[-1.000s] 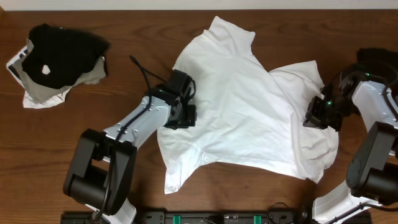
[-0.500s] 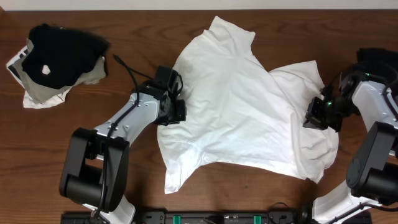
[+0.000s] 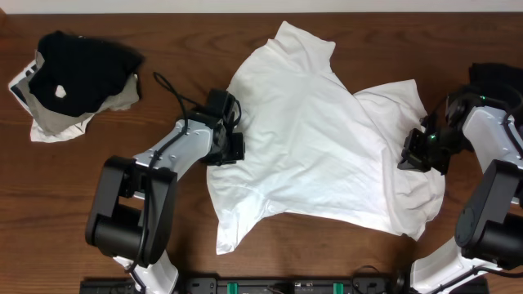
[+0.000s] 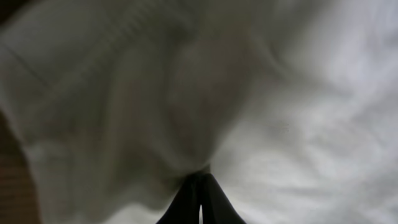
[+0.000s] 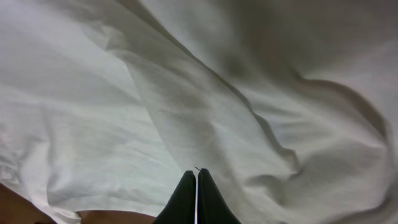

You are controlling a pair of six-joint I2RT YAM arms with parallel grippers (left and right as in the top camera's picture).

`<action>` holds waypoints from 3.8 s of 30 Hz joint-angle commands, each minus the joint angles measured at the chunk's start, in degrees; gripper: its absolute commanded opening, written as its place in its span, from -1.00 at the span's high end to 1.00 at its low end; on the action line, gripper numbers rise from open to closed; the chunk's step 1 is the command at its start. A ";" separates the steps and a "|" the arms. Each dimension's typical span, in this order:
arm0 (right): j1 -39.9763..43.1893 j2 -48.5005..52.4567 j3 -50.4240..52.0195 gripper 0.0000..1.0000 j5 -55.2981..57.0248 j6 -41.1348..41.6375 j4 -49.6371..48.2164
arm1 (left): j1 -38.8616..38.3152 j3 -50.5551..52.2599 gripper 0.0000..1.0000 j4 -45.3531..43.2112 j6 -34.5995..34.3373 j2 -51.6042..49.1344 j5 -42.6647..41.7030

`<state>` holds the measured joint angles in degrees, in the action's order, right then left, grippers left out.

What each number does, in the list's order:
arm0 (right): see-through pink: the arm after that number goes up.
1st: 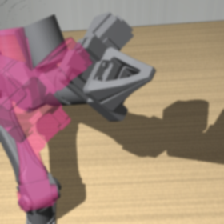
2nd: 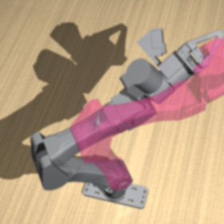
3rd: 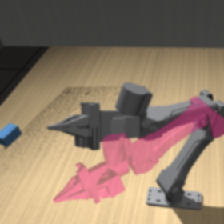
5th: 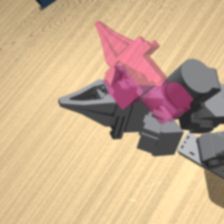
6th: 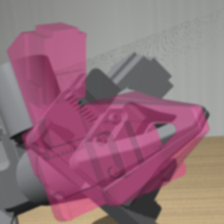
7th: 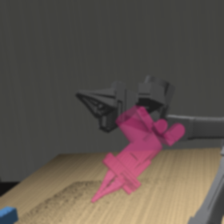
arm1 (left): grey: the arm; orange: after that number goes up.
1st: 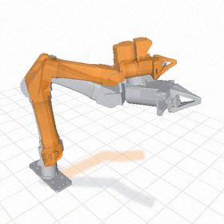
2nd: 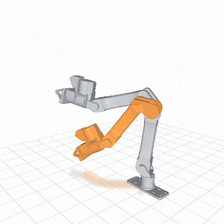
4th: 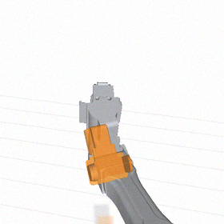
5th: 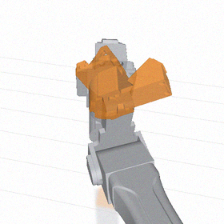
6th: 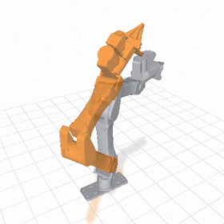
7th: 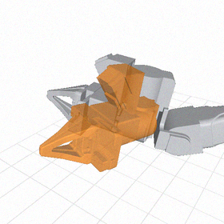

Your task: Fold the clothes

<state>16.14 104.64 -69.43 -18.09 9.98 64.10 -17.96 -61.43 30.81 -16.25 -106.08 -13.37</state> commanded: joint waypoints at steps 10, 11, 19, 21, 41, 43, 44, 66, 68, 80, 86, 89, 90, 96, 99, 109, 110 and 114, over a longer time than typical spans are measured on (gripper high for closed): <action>-0.39 0.57 -0.87 0.92 0.57 -0.85 0.26 | 6.08 -0.31 0.88 0.33 0.33 -1.42 2.54; -0.39 0.57 -0.94 0.92 0.76 -0.85 0.35 | 7.06 -0.31 0.89 0.39 0.35 -1.42 2.51; -0.42 -0.59 -1.14 0.90 1.53 -0.87 0.90 | 14.62 -0.31 0.88 1.38 1.05 -1.42 2.51; -0.39 -1.42 -1.14 0.88 1.86 -0.87 0.87 | 16.13 -0.31 0.88 1.68 1.29 -1.42 2.56; -0.50 -3.06 -1.18 0.60 -3.26 -4.17 -1.77 | 29.64 -0.31 0.88 4.72 -3.52 -1.40 6.56; -0.92 -3.06 -1.18 0.52 -6.99 -5.55 -3.48 | 30.64 -0.31 0.88 4.90 -3.50 -1.40 6.56; -1.36 -3.06 -1.18 0.49 -9.33 -6.23 -4.81 | 30.97 -0.31 0.89 4.96 -3.50 -1.40 6.56; -26.64 -1.16 -3.67 0.69 13.16 0.90 -29.40 | 31.12 -0.31 0.88 5.18 -3.32 -1.40 6.34; -27.04 0.00 -3.65 0.84 13.11 0.94 -31.06 | 31.12 -0.31 0.88 5.25 -3.32 -1.40 6.34; -27.89 5.97 -3.67 0.98 9.94 1.44 -34.71 | 31.12 -0.31 0.88 5.14 -3.34 -1.40 6.32; -28.04 8.59 -3.69 0.98 7.30 1.77 -34.86 | 31.12 -0.31 0.88 5.14 -3.34 -1.40 6.34; -28.06 9.38 -3.69 0.98 7.34 1.77 -34.88 | 31.12 -0.31 0.88 5.14 -3.37 -1.40 6.32; -28.06 9.70 -3.69 0.98 7.43 1.77 -34.97 | 31.12 -0.31 0.88 5.14 -3.37 -1.40 6.32; -27.41 12.61 -3.67 0.96 11.96 1.77 -35.01 | 31.12 -0.31 0.88 5.16 -3.37 -1.40 6.32; -26.29 13.70 -3.69 0.97 13.25 1.73 -35.12 | 31.12 -0.31 0.88 5.14 -3.37 -1.40 6.36; -20.17 14.12 -3.98 0.96 16.39 0.44 -35.65 | 31.12 -0.31 0.88 4.46 -3.37 -1.40 6.38; -19.45 14.12 -3.98 0.97 16.37 0.44 -35.89 | 31.12 -0.31 0.88 4.44 -3.37 -1.40 6.38; -17.29 14.12 -4.00 0.95 16.37 -0.28 -36.65 | 31.12 -0.31 0.88 4.46 -3.34 -1.40 6.38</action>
<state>-3.11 116.14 -73.45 -5.74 11.05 27.29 12.71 -62.06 35.42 -19.46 -106.19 -10.09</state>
